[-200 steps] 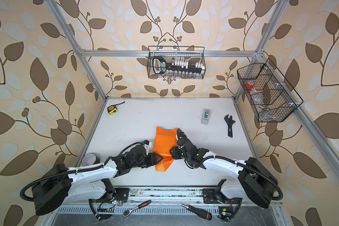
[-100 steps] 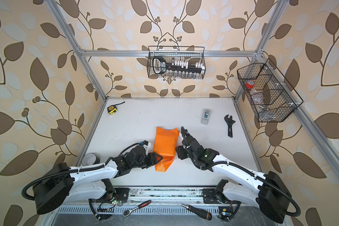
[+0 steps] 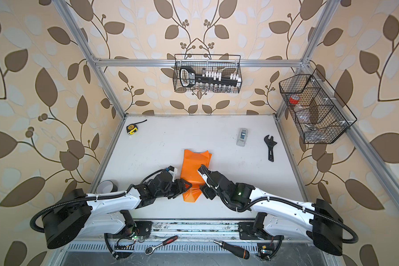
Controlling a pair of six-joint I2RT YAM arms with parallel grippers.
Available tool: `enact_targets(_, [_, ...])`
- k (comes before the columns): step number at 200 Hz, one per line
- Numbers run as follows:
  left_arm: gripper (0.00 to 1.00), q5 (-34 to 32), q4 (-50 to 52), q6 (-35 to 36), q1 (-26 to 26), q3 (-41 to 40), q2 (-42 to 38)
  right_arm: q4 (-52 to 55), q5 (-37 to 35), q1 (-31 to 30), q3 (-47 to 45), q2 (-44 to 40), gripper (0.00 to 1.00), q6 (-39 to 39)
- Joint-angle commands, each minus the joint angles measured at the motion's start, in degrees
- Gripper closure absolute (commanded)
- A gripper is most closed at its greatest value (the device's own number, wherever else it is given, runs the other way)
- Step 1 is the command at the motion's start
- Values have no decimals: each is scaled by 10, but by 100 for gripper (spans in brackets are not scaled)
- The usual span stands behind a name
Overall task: Wrap a gift box in wrapping paper
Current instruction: Fold the wrapping paper for the gift box.
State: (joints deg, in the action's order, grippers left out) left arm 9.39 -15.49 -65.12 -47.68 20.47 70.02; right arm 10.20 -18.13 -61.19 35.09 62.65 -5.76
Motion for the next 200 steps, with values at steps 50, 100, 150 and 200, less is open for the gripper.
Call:
enact_targets(50, [41,-12,-52,-24,-4,26,22,-117,-46,-50,-13,68,18,139])
enact_targets(100, [41,-22,-71,-40,-4,12,20,-172,-56,-49,-46,83,14,165])
enact_targets(150, [40,-40,-54,-34,-4,15,-9,-156,-97,-47,-50,70,18,149])
enact_targets(200, [40,-27,-84,-35,-4,14,37,-35,-103,-61,-42,-80,47,-116])
